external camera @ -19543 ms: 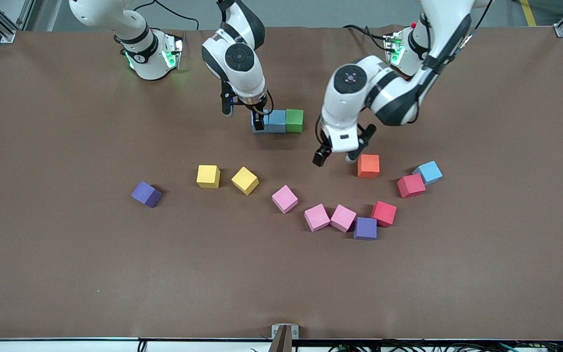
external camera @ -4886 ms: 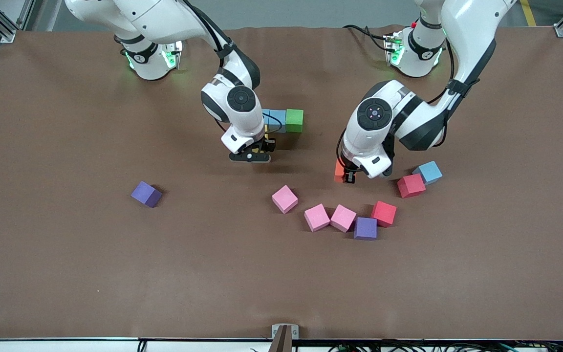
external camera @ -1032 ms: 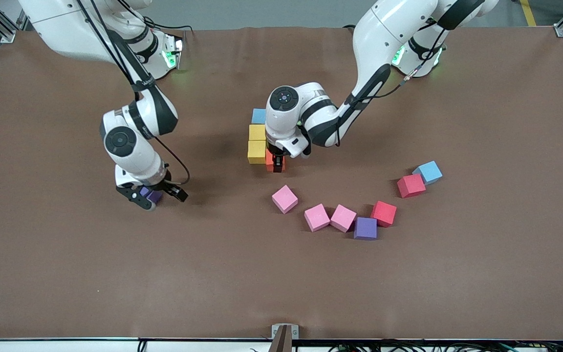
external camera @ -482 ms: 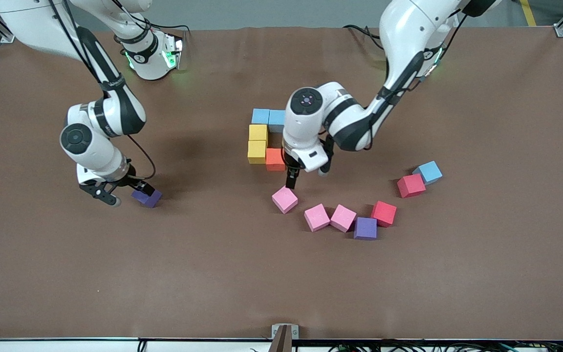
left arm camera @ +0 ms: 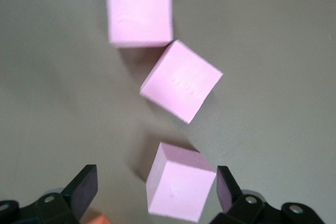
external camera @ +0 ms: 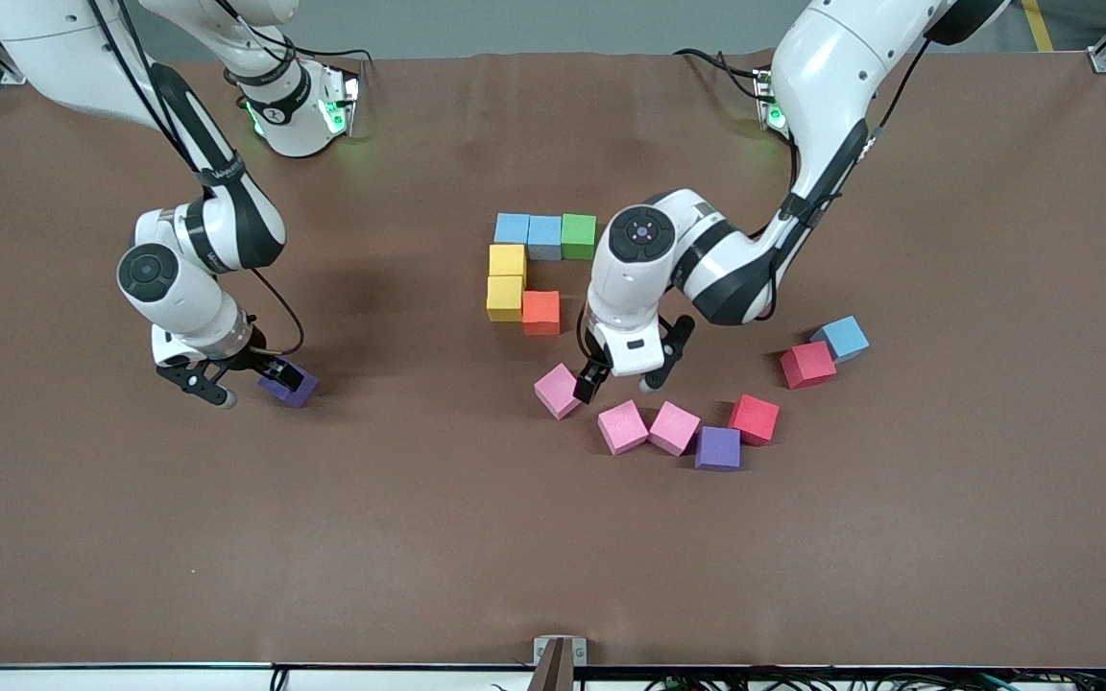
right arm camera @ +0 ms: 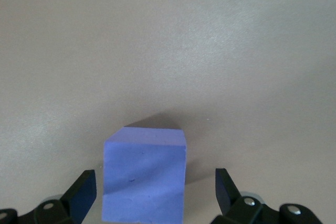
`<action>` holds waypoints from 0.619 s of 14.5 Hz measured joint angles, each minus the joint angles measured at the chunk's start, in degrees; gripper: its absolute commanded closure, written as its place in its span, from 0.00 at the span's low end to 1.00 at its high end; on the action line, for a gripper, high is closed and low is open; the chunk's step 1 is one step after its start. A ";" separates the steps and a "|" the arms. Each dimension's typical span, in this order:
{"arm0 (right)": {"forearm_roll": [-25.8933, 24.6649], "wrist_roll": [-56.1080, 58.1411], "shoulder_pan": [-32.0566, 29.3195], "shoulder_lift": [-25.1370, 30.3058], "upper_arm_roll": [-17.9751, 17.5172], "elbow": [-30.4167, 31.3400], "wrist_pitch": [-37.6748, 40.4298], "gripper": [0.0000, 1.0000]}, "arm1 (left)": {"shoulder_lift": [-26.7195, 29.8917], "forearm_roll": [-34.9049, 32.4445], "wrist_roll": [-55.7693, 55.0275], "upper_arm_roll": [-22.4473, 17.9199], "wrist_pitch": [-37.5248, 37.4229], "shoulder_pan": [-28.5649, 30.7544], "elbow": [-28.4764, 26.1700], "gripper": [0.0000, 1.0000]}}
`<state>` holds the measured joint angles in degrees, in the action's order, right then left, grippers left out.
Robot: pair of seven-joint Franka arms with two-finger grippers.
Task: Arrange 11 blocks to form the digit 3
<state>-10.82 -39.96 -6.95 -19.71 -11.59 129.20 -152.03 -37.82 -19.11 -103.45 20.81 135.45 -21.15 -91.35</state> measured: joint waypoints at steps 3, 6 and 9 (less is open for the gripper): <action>-0.02 0.03 0.00 -0.97 -0.02 -0.01 -0.49 0.25 | -3.42 0.00 12.42 -1.58 0.00 0.50 3.12 0.00; -0.04 0.06 0.01 -1.27 -0.07 -0.03 -0.49 0.75 | -6.95 0.00 16.85 -3.27 0.01 0.62 7.09 0.00; -0.14 0.61 0.42 -1.21 -0.46 -0.53 -0.05 0.97 | -9.37 0.00 17.37 -4.08 0.01 0.63 10.22 0.00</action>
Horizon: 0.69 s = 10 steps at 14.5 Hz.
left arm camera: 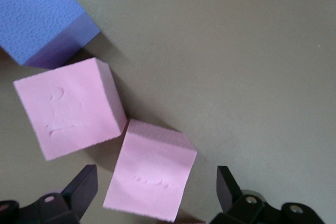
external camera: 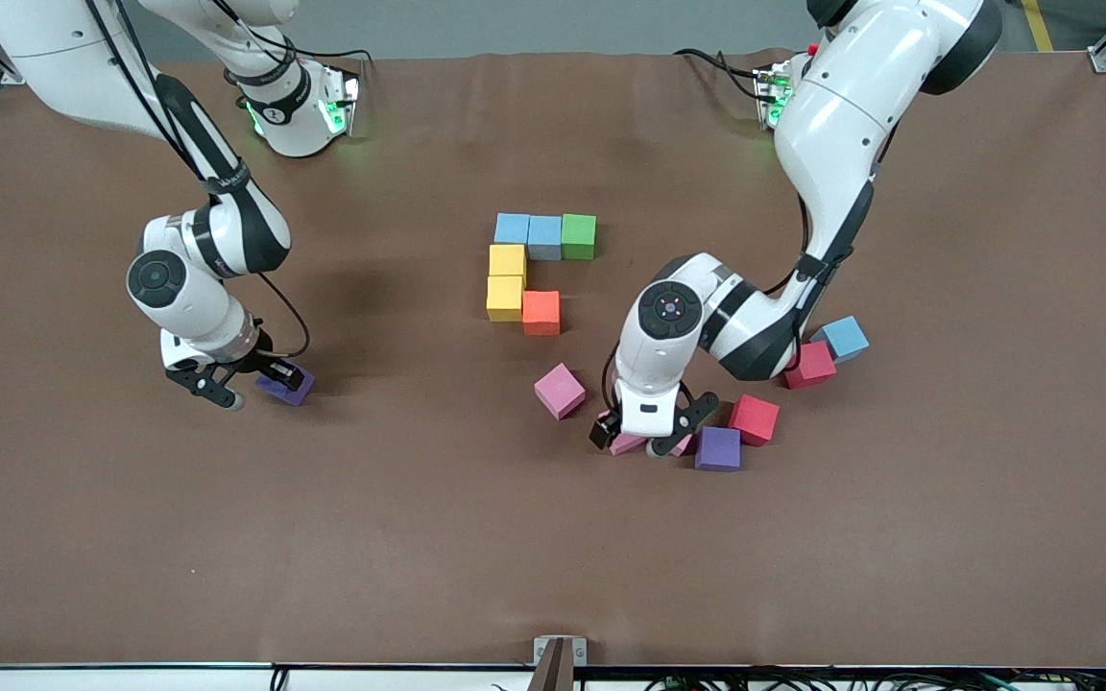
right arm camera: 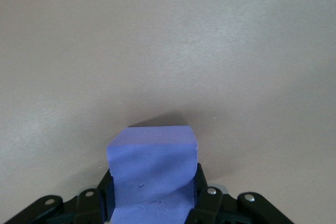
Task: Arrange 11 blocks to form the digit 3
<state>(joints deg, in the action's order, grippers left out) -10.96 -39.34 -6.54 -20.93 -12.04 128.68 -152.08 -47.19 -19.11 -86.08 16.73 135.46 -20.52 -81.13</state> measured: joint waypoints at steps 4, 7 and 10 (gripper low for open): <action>-0.21 0.28 6.68 0.00 -0.75 -2.70 5.35 0.99 | -2.03 0.00 0.29 -0.29 0.00 -0.09 2.00 0.00; -0.24 0.82 14.64 0.00 -1.04 -6.66 7.43 1.00 | -3.07 0.00 0.38 -0.29 0.00 -0.39 2.13 0.00; -0.24 2.72 20.97 -0.51 -1.17 -10.92 8.35 1.00 | -3.64 0.00 0.50 -0.29 0.00 -0.49 2.21 0.08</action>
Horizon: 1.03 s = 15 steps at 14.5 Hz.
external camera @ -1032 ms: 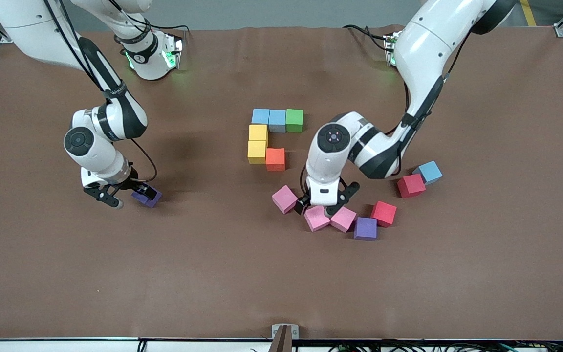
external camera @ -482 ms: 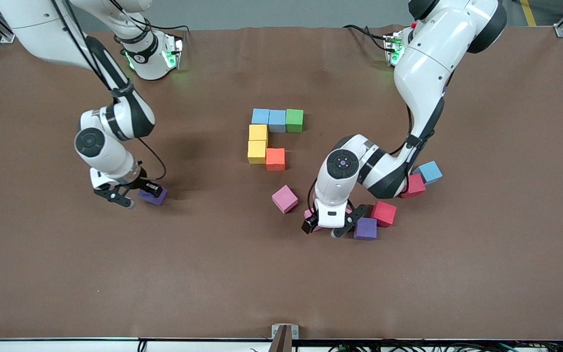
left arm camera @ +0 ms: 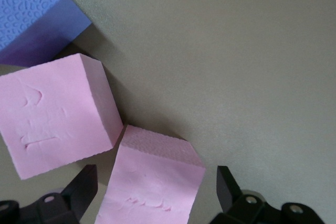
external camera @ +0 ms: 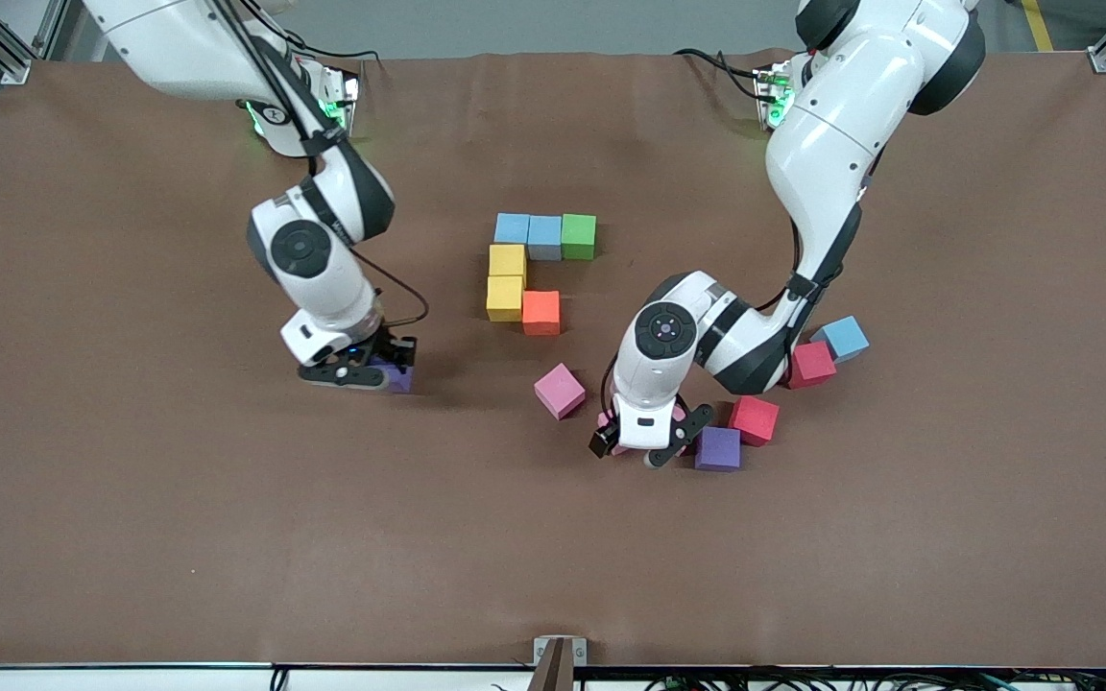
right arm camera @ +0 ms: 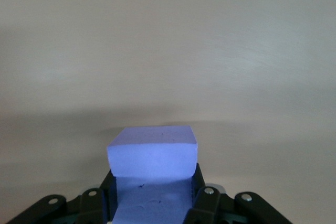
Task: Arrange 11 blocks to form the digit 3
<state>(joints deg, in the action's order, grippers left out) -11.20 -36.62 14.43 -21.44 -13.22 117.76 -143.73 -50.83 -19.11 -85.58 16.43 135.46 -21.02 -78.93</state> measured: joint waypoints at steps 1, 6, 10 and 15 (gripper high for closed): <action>0.05 1.04 1.78 -0.87 -0.01 -1.77 0.56 1.00 | -0.16 0.00 0.05 0.00 0.00 0.01 0.01 0.32; 2.76 0.72 9.15 -9.84 0.02 -16.26 7.60 1.00 | -0.30 0.00 0.10 -0.08 0.00 0.33 0.81 0.72; 3.25 -0.51 12.91 -15.10 0.04 -22.54 8.69 1.00 | 1.08 0.77 -9.22 0.08 -1.19 0.44 0.48 0.72; 3.25 -2.14 16.54 -15.77 0.05 -22.42 9.47 1.00 | 6.97 0.79 -24.25 0.64 -2.55 0.25 -7.87 0.74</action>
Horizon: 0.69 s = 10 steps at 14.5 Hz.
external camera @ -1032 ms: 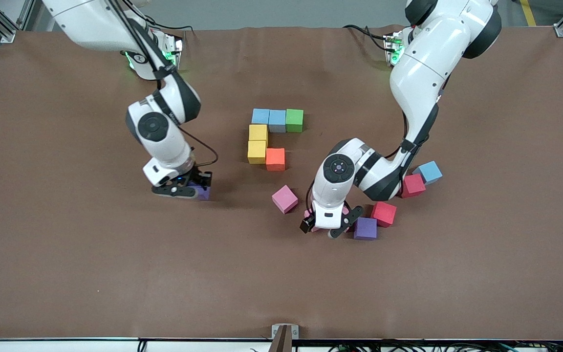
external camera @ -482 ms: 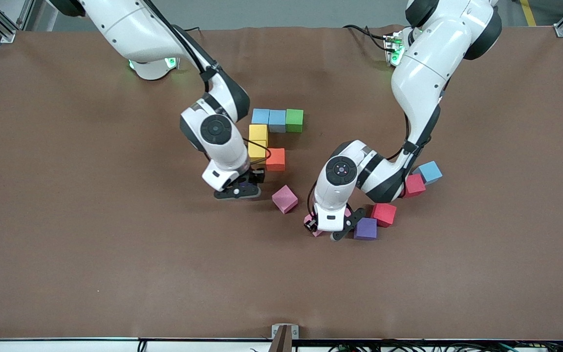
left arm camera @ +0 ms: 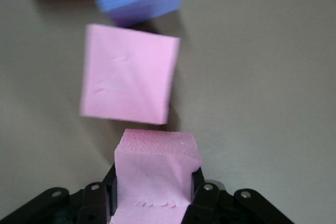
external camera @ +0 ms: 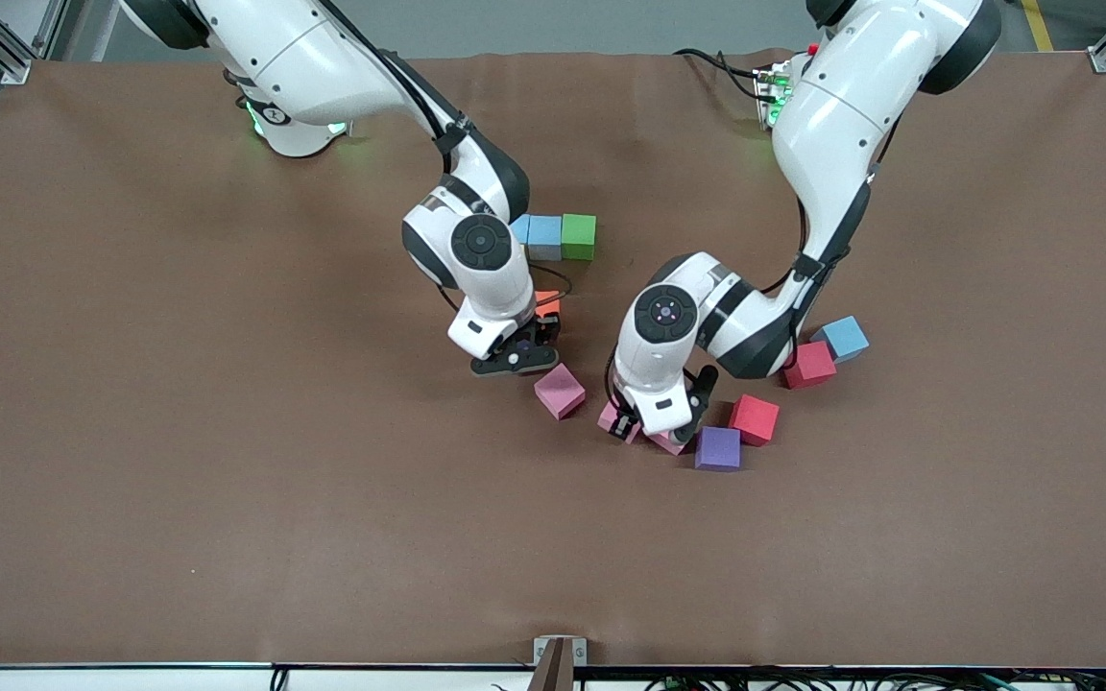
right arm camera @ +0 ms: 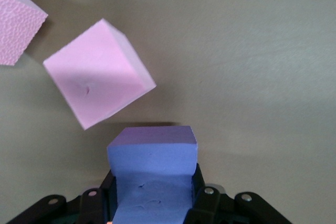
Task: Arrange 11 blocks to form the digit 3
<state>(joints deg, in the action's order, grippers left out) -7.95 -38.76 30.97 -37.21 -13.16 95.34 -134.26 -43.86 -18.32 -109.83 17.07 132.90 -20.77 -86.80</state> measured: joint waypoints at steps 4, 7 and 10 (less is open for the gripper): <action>0.00 -0.18 0.69 -0.37 0.00 1.49 -0.12 1.00 | 5.47 0.98 -6.70 -0.07 -0.30 0.20 -7.72 0.74; 0.00 -0.62 0.80 -0.33 0.00 3.12 -0.84 1.00 | 8.52 1.58 -15.39 0.03 -1.08 0.36 -12.55 0.75; 0.00 -2.46 0.80 0.05 0.04 4.10 -2.22 1.00 | 10.24 4.22 -22.41 1.66 -1.19 0.23 -15.62 0.75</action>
<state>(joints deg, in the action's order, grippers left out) -7.95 -41.22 31.77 -37.15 -13.12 99.43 -136.48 -33.63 -14.10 -132.24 18.73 131.72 -20.53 -102.42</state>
